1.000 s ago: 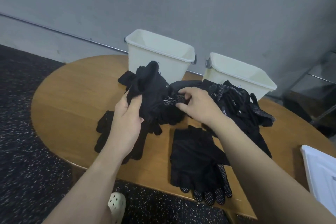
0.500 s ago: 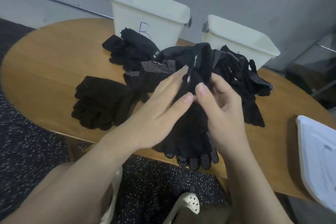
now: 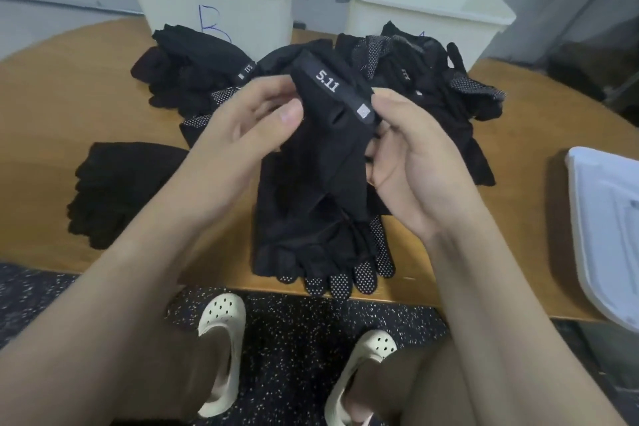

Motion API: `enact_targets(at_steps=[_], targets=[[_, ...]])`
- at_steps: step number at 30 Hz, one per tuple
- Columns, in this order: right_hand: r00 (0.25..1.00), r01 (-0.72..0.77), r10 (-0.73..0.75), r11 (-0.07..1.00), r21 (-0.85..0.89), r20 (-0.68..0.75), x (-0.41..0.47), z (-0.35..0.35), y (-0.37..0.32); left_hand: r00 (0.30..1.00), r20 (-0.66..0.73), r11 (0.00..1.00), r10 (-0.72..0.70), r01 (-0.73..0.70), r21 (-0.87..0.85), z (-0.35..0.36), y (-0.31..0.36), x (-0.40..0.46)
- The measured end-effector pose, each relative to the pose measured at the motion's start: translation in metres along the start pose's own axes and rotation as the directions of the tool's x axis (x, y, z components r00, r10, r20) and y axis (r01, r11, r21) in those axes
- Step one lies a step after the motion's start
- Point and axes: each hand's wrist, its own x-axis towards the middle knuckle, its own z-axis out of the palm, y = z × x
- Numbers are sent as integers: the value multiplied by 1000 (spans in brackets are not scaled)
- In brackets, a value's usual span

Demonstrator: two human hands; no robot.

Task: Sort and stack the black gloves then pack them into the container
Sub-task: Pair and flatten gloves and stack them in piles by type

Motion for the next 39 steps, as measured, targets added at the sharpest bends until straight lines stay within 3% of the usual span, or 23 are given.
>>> enact_targets(at_steps=[4, 8, 11, 16, 19, 22, 24, 28, 31, 35, 39], targets=[[1000, 21, -22, 999, -25, -15, 0, 7, 2, 998, 30, 997, 64, -62, -50, 1, 7, 10], [998, 63, -66, 994, -88, -23, 3, 10, 7, 987, -139, 997, 80, -78, 23, 9, 11, 8], [999, 54, -50, 965, -258, 21, 5, 6, 14, 966, -250, 998, 68, -66, 19, 8, 11, 8], [976, -32, 142, 842, -538, 164, 2, 1, 29, 930, -360, 996, 72, -86, -24, 2, 6, 9], [969, -66, 208, 744, -664, 137, 2, 1, 35, 876, -465, 982, 131, -180, -63, -9, 7, 11], [967, -94, 227, 742, -664, 116, -1, 0, 32, 822, -554, 965, 132, -234, -117, -24, 16, 10], [970, -89, 211, 773, -628, 123, -2, -1, 30, 823, -555, 959, 121, -241, -148, -30, 20, 4], [986, -41, 82, 961, -275, 142, 0, -3, 26, 874, -484, 960, 42, -169, -224, -26, 19, -14], [967, -67, 87, 993, -93, 239, -1, -5, 22, 906, -420, 958, -50, -75, -277, -15, 19, -21], [939, -56, 111, 983, -175, 326, -9, 2, 17, 918, -367, 974, -149, 73, -215, 0, 14, -26], [983, -45, 105, 936, -350, 154, -12, -1, 10, 896, -348, 960, -276, 238, -148, 10, 1, -25]])
